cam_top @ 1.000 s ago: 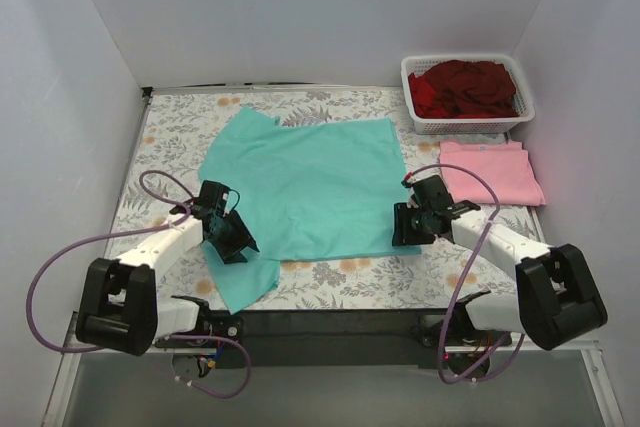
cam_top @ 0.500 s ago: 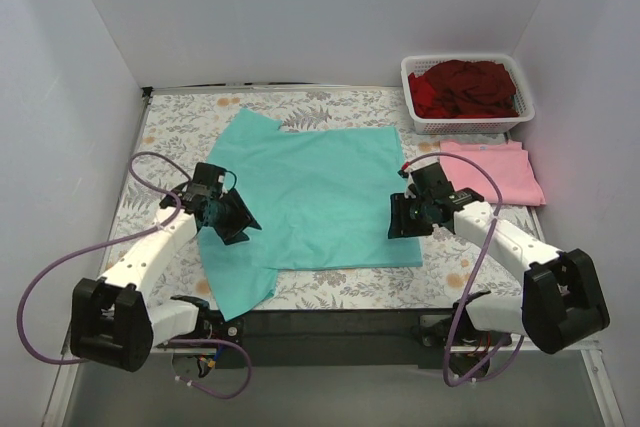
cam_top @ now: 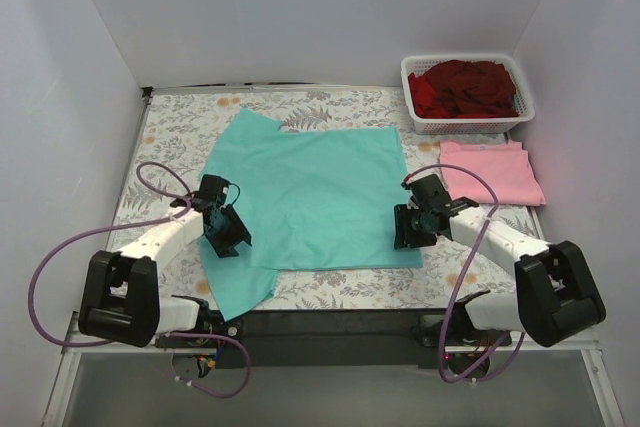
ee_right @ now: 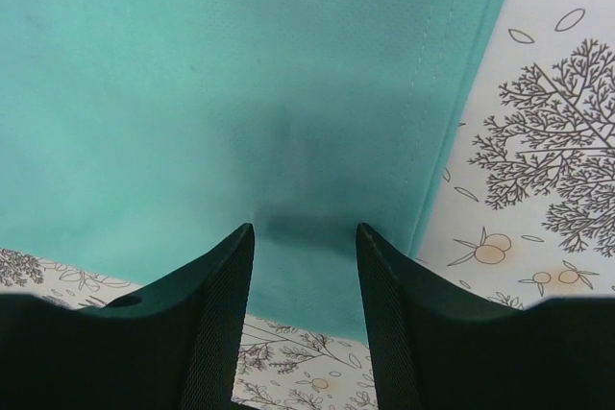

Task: Fold and stack the t-shirts
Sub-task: Flatten the tshirt out

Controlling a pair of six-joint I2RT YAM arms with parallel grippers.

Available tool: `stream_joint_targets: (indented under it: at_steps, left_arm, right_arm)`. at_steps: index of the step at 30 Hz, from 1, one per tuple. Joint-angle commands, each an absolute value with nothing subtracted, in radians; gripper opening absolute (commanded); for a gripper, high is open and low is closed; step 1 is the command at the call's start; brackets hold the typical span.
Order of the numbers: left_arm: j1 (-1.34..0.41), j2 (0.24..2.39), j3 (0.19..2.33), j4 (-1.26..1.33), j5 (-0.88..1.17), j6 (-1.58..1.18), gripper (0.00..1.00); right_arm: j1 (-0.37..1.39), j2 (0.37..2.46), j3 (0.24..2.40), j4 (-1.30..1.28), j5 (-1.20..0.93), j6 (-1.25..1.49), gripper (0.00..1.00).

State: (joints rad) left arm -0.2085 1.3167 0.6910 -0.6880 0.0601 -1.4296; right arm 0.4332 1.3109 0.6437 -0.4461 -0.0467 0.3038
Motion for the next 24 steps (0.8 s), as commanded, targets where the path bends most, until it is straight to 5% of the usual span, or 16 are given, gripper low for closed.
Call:
stream_joint_targets:
  at_steps: [1,14,24]
  left_arm:
    - [-0.206,1.227,0.618,-0.696,0.046,-1.465,0.43]
    - [-0.21,1.154,0.693,-0.759,0.048,-1.506,0.43]
    - [-0.169,1.471,1.049,-0.646,-0.159,-1.359,0.42]
  right_arm:
    - [0.433,1.287,0.566,-0.505,-0.037,0.353,0.54]
    - [0.433,1.174,0.652,-0.563,0.109,0.356,0.56]
    - [0.426,1.377,0.952,-0.477,0.207,0.249,0.54]
